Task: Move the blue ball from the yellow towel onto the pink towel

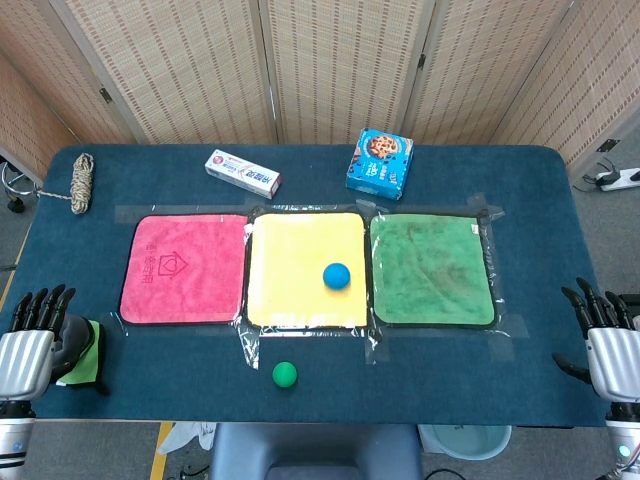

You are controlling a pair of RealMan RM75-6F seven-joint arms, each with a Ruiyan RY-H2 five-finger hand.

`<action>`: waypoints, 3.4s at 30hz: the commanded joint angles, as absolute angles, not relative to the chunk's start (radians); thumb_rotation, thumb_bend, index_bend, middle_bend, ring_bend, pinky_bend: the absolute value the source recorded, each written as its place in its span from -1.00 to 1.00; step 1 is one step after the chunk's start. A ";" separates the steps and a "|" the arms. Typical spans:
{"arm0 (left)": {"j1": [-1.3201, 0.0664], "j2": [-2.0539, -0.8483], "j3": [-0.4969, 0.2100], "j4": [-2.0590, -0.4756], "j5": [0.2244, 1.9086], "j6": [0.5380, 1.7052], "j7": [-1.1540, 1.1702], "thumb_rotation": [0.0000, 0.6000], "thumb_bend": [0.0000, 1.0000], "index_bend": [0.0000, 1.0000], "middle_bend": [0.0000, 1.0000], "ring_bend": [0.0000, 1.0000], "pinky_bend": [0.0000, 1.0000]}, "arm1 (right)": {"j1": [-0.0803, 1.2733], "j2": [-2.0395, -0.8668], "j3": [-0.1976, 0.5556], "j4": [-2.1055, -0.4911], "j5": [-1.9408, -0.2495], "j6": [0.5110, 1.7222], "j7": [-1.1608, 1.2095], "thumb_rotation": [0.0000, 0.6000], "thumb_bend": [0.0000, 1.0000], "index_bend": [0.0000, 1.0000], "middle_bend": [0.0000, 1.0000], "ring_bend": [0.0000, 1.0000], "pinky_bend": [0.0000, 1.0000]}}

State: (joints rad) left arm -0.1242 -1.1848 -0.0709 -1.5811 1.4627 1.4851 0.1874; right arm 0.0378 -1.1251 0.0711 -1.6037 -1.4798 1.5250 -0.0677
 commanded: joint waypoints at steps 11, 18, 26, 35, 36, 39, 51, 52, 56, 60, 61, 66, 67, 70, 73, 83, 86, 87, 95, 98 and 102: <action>-0.121 -1.187 -0.069 -1.578 1.478 1.502 0.180 1.00 -0.14 -0.88 -0.84 -0.92 -1.00 | 0.146 -1.154 0.103 -1.591 -1.507 1.411 -0.087 1.00 -0.83 -0.82 -0.85 -0.66 -0.80; -0.111 -1.178 -0.066 -1.585 1.479 1.512 0.178 1.00 -0.14 -0.88 -0.84 -0.92 -1.00 | 0.266 -1.218 0.144 -1.538 -1.501 1.286 -0.078 1.00 -0.83 -0.93 -0.86 -0.77 -0.81; -0.102 -1.166 -0.062 -1.599 1.486 1.525 0.180 1.00 -0.14 -0.88 -0.84 -0.92 -1.00 | 0.423 -1.316 0.198 -1.445 -1.459 1.124 -0.065 1.00 -0.83 -1.00 -0.98 -0.92 -0.86; -0.090 -1.152 -0.059 -1.615 1.489 1.540 0.185 1.00 -0.14 -0.87 -0.84 -0.92 -1.00 | 0.575 -1.430 0.241 -1.332 -1.392 0.972 -0.069 1.00 -0.83 -1.00 -1.00 -1.00 -1.00; -0.090 -1.151 -0.059 -1.616 1.490 1.541 0.186 1.00 -0.14 -0.87 -0.84 -0.92 -1.00 | 0.588 -1.443 0.244 -1.318 -1.388 0.963 -0.072 1.00 -0.83 -1.00 -1.00 -1.00 -1.00; -0.089 -1.149 -0.058 -1.618 1.491 1.541 0.187 1.00 -0.14 -0.87 -0.84 -0.92 -1.00 | 0.630 -1.491 0.251 -1.266 -1.388 0.948 -0.070 1.00 -0.83 -1.00 -1.00 -1.00 -1.00; -0.083 -1.148 -0.059 -1.610 1.482 1.538 0.182 1.00 -0.14 -0.87 -0.84 -0.92 -1.00 | 0.773 -1.666 0.238 -1.022 -1.420 0.880 0.031 1.00 -0.83 -1.00 -1.00 -1.00 -1.00; -0.083 -1.149 -0.059 -1.610 1.482 1.538 0.182 1.00 -0.14 -0.87 -0.84 -0.92 -1.00 | 0.787 -1.681 0.235 -0.999 -1.425 0.874 0.042 1.00 -0.83 -1.00 -1.00 -1.00 -1.00; -0.083 -1.149 -0.059 -1.608 1.479 1.533 0.183 1.00 -0.14 -0.87 -0.84 -0.92 -1.00 | 0.831 -1.726 0.218 -0.927 -1.453 0.859 0.069 1.00 -0.83 -1.00 -1.00 -1.00 -1.00; -0.083 -1.146 -0.060 -1.609 1.472 1.528 0.183 1.00 -0.14 -0.87 -0.84 -0.92 -1.00 | 0.870 -1.772 0.198 -0.844 -1.479 0.850 0.099 1.00 -0.83 -1.00 -1.00 -1.00 -1.00; -0.083 -1.147 -0.060 -1.609 1.472 1.528 0.183 1.00 -0.14 -0.87 -0.84 -0.92 -1.00 | 0.877 -1.782 0.195 -0.828 -1.483 0.849 0.107 1.00 -0.83 -1.00 -1.00 -1.00 -1.00; -0.083 -1.148 -0.062 -1.605 1.469 1.525 0.182 1.00 -0.14 -0.87 -0.84 -0.92 -1.00 | 0.908 -1.833 0.177 -0.738 -1.500 0.848 0.148 1.00 -0.83 -1.00 -1.00 -1.00 -1.00; -0.084 -1.148 -0.062 -1.605 1.469 1.524 0.182 1.00 -0.14 -0.87 -0.84 -0.92 -1.00 | 0.912 -1.841 0.174 -0.724 -1.502 0.849 0.157 1.00 -0.83 -1.00 -1.00 -1.00 -1.00; -0.085 -1.148 -0.063 -1.604 1.469 1.523 0.179 1.00 -0.14 -0.87 -0.84 -0.92 -1.00 | 0.925 -1.871 0.167 -0.673 -1.508 0.853 0.192 1.00 -0.83 -1.00 -1.00 -1.00 -1.00; -0.085 -1.150 -0.062 -1.600 1.474 1.523 0.166 1.00 -0.14 -0.86 -0.84 -0.92 -1.00 | 0.936 -1.899 0.157 -0.625 -1.514 0.855 0.224 1.00 -0.83 -1.00 -1.00 -1.00 -1.00; -0.075 -1.140 -0.057 -1.609 1.475 1.531 0.164 1.00 -0.14 -0.86 -0.84 -0.92 -1.00 | 0.988 -1.982 0.134 -0.489 -1.535 0.858 0.294 1.00 -0.83 -1.00 -1.00 -1.00 -1.00; -0.071 -1.135 -0.058 -1.616 1.473 1.536 0.166 1.00 -0.14 -0.86 -0.84 -0.92 -1.00 | 1.007 -2.003 0.139 -0.469 -1.533 0.862 0.308 1.00 -0.83 -1.00 -1.00 -1.00 -1.00; -0.070 -1.134 -0.057 -1.618 1.474 1.537 0.167 1.00 -0.14 -0.86 -0.84 -0.92 -1.00 | 1.012 -2.008 0.140 -0.464 -1.533 0.865 0.310 1.00 -0.83 -1.00 -1.00 -1.00 -1.00; -0.068 -1.133 -0.056 -1.621 1.475 1.537 0.171 1.00 -0.14 -0.86 -0.84 -0.92 -1.00 | 1.066 -2.053 0.162 -0.436 -1.518 0.873 0.305 1.00 -0.83 -1.00 -1.00 -1.00 -1.00; -0.065 -1.133 -0.055 -1.618 1.474 1.539 0.167 1.00 -0.14 -0.86 -0.84 -0.92 -1.00 | 1.088 -2.068 0.174 -0.435 -1.510 0.873 0.302 1.00 -0.83 -1.00 -1.00 -1.00 -1.00; -0.063 -1.133 -0.055 -1.613 1.473 1.539 0.162 1.00 -0.14 -0.86 -0.84 -0.92 -1.00 | 1.119 -2.083 0.192 -0.438 -1.501 0.885 0.286 1.00 -0.83 -1.00 -1.00 -1.00 -1.00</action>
